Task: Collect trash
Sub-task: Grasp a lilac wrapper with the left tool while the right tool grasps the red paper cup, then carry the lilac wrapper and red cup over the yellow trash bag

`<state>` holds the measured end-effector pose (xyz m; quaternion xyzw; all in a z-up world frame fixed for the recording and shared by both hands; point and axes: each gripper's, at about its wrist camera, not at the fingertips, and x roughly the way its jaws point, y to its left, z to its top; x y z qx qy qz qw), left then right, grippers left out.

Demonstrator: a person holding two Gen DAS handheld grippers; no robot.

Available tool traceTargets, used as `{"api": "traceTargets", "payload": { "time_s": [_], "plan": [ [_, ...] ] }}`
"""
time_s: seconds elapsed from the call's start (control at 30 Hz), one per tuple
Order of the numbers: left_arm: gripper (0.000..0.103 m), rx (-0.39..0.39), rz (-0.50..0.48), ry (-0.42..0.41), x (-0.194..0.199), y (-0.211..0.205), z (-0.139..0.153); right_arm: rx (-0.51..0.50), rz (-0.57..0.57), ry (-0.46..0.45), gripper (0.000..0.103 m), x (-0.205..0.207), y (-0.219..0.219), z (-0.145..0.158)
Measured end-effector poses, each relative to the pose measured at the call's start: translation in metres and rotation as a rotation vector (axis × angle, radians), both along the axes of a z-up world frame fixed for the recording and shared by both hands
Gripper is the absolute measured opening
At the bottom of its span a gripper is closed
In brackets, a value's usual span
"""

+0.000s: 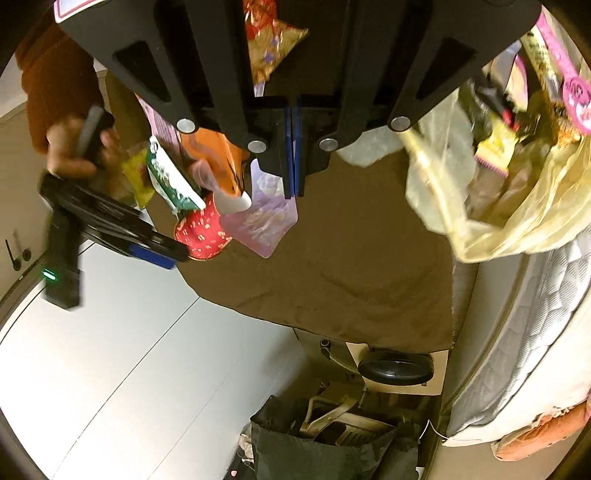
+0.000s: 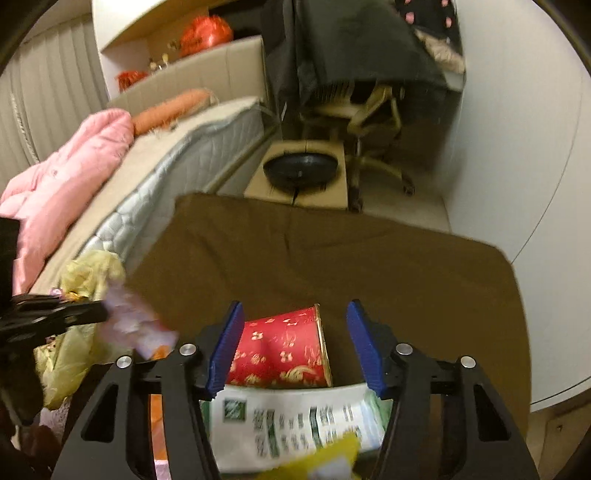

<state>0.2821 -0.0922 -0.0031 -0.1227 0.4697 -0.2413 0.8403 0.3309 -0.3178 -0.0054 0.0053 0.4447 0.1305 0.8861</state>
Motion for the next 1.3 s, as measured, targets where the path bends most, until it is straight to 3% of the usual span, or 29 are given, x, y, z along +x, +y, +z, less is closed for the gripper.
{"api": "traceTargets", "payload": {
  "time_s": [0.03,0.1,0.13,0.3,0.4,0.87,1.3],
  "plan": [
    [0.001,0.001,0.002,-0.002,-0.003,0.003,0.001,0.013,0.003,0.021,0.049,0.001,0.000,-0.005],
    [0.001,0.001,0.007,-0.008,-0.012,0.008,0.002,0.056,0.012,0.047,0.034,-0.001,-0.001,-0.008],
    [0.001,0.001,0.014,-0.013,-0.015,0.011,0.003,0.091,0.025,0.047,0.033,-0.007,-0.001,-0.007],
    [0.001,-0.019,0.038,-0.027,-0.026,0.020,0.006,0.128,0.056,0.003,0.012,-0.038,0.004,0.008],
    [0.001,-0.020,0.044,-0.043,-0.034,0.022,0.013,0.107,0.031,-0.054,0.005,-0.055,0.006,0.024],
    [0.001,0.020,0.046,-0.144,-0.092,0.038,0.049,0.039,-0.008,-0.249,0.005,-0.130,0.022,0.094],
    [0.001,0.026,0.106,-0.156,-0.122,0.078,0.054,0.028,0.045,-0.307,0.005,-0.173,0.055,0.117]
  ]
}}
